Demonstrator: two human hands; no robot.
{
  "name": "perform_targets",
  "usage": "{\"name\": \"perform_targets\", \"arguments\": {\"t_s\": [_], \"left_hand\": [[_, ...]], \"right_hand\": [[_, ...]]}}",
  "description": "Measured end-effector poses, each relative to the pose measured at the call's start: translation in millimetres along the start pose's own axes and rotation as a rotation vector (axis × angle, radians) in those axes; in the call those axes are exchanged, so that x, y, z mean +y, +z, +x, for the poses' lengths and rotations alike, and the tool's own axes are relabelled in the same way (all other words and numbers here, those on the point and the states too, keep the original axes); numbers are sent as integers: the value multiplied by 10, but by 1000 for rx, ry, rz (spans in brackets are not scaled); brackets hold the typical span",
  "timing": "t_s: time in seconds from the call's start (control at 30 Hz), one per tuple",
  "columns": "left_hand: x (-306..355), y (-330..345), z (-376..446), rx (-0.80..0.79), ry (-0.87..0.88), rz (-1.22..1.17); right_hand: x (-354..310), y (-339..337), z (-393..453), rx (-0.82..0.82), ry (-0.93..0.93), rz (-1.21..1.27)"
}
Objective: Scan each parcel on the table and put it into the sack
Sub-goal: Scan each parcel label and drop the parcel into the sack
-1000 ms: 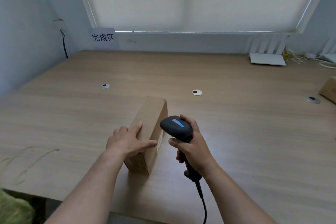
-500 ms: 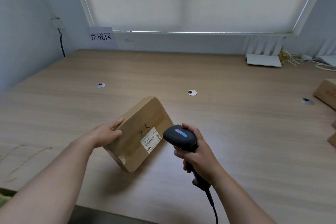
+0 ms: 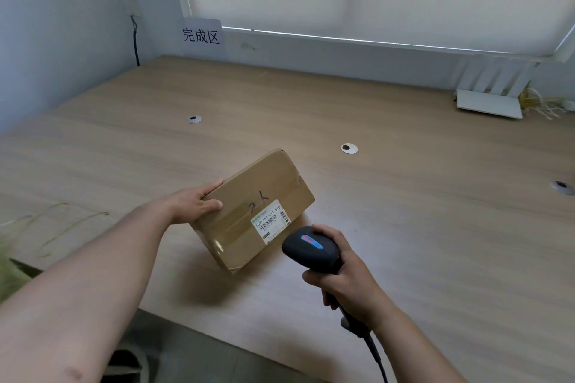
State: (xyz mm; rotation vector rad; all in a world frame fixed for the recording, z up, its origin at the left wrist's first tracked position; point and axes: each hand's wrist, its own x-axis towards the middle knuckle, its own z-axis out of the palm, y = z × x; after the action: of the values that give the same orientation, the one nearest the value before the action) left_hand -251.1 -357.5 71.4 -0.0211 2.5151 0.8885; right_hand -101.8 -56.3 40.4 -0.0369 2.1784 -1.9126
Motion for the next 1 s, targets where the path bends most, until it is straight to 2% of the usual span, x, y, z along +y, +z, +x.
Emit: {"name": "perform_targets", "arguments": {"t_s": [0.37,0.6,0.87,1.0], "left_hand": [[-8,32,34,53,-17,-49],[33,58,25,77,-48,0],[211,158,-104,116,-103,239],[279,350,-281,236,-85,295]], "right_hand": [[21,-64,19,-24,-2,2],[0,-106,1,-22,1,24],[-22,-215,-49,-4,-61,23],[-83,-275,-76,53,-117,51]]}}
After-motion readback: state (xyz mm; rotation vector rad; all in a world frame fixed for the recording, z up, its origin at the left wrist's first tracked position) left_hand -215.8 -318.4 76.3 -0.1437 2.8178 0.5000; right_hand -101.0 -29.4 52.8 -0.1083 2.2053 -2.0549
